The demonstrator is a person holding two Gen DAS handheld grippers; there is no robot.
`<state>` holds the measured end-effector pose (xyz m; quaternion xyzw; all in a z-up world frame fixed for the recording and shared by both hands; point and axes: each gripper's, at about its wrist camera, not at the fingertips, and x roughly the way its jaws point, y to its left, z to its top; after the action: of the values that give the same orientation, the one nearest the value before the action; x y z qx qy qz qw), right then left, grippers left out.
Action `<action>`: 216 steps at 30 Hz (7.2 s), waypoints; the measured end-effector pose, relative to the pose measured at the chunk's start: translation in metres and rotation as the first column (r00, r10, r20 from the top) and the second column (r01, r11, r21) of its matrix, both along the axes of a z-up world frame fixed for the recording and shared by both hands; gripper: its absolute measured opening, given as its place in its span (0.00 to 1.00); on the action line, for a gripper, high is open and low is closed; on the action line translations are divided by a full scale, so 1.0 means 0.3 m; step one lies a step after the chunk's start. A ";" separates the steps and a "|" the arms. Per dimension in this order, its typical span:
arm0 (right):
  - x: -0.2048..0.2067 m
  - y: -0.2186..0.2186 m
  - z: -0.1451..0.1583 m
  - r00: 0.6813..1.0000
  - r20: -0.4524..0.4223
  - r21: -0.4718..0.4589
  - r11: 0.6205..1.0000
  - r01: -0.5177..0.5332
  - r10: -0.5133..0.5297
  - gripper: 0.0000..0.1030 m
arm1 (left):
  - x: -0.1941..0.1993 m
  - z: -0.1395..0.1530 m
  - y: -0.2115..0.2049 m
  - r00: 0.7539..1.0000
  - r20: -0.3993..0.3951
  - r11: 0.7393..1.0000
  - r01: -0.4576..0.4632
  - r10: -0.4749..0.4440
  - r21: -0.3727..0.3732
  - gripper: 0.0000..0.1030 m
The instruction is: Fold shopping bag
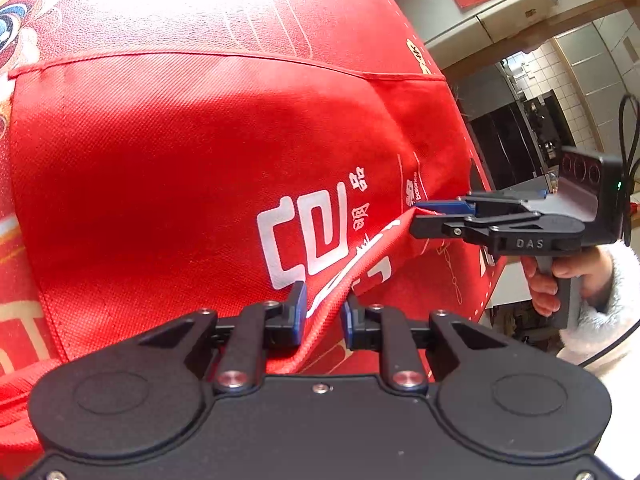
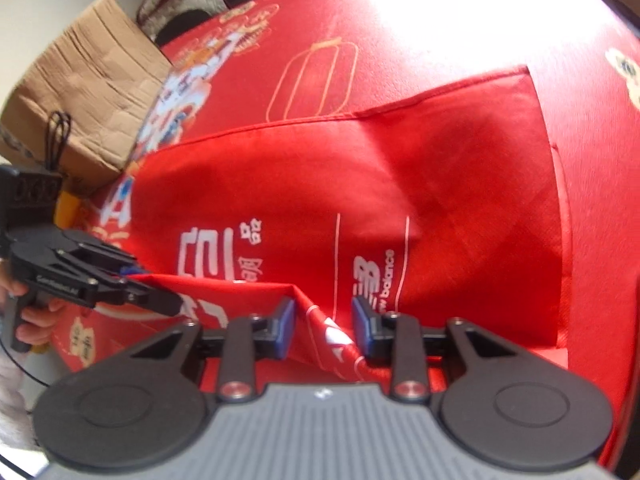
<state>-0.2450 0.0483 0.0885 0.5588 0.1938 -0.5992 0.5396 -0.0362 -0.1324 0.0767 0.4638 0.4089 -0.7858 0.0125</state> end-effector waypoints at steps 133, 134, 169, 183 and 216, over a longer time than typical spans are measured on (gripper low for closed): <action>0.401 0.198 -0.173 -0.171 -0.844 0.437 0.467 -0.769 0.509 0.36 | 0.186 0.034 0.249 0.970 -0.154 0.810 -0.241 0.187 -0.534 0.03; 0.392 0.193 -0.179 -0.185 -0.844 0.445 0.466 -0.765 0.503 0.36 | 0.187 0.035 0.240 0.971 -0.153 0.818 -0.236 0.183 -0.524 0.03; 0.477 0.336 -0.070 -0.087 -0.768 0.408 0.380 -0.830 0.634 0.08 | 0.114 0.054 0.312 0.991 -0.088 0.862 0.047 -0.105 -0.504 0.03; -0.058 0.130 0.029 0.927 0.081 -0.169 0.922 -0.348 0.365 0.17 | 0.114 0.017 0.203 0.991 -0.120 0.951 0.017 -0.056 -0.307 0.03; -0.151 -0.110 -0.073 0.892 0.443 0.216 0.956 -0.199 0.086 0.15 | 0.004 0.005 0.206 0.984 -0.047 0.923 0.143 -0.171 -0.358 0.03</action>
<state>-0.2904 0.0153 0.0667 0.7259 0.1867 -0.3900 0.5349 -0.0351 -0.0706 0.0782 0.4544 0.2228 -0.8623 0.0166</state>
